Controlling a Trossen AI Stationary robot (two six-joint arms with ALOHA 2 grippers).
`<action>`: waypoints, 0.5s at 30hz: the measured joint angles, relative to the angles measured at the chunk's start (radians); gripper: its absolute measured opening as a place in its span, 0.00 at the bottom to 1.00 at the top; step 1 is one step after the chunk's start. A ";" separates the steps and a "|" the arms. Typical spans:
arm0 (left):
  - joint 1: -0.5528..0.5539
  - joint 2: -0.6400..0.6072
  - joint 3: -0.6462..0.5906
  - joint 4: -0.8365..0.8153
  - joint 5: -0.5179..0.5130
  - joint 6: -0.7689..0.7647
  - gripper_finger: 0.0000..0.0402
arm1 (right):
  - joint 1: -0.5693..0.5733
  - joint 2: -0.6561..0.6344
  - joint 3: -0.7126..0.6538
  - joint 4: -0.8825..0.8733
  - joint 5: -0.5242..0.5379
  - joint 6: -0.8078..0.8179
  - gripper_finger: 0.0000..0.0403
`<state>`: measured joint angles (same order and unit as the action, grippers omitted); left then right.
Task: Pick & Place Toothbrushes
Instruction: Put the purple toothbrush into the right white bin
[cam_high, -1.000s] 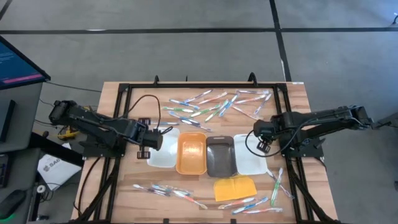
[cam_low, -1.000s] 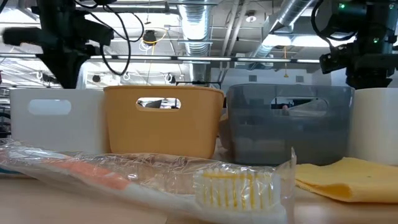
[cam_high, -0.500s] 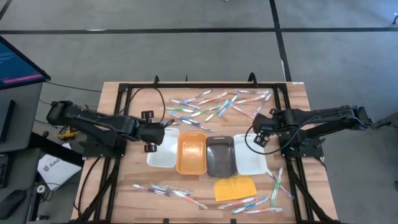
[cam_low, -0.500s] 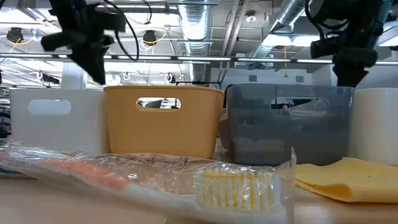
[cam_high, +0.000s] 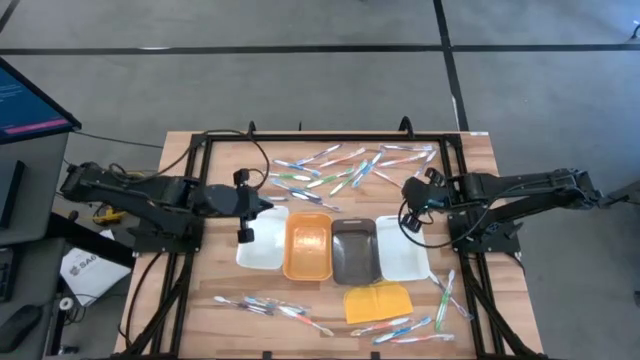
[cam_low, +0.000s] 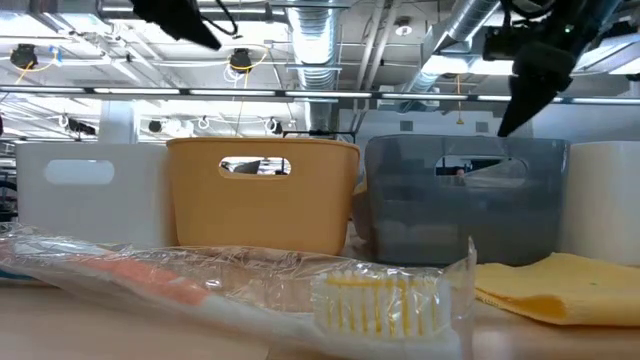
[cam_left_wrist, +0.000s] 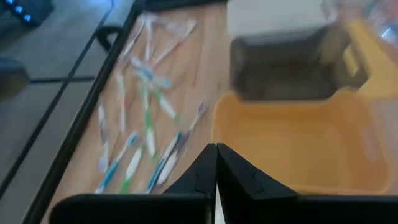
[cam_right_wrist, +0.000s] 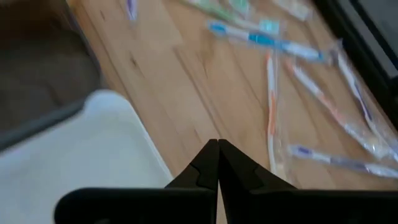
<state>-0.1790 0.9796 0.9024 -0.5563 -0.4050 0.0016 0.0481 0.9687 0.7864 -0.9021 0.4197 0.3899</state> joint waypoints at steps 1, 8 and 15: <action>0.000 -0.006 0.000 0.012 0.019 -0.001 0.01 | 0.008 -0.012 -0.003 0.011 0.003 0.000 0.00; 0.000 0.003 -0.001 0.108 0.265 -0.009 0.01 | 0.103 -0.097 -0.006 0.118 0.026 0.000 0.00; -0.072 0.005 -0.001 0.273 0.430 0.004 0.01 | 0.223 -0.139 -0.005 0.309 0.056 -0.072 0.00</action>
<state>-0.2510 0.9850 0.9012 -0.2830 0.0250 0.0060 0.2713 0.8299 0.7811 -0.5927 0.4759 0.3182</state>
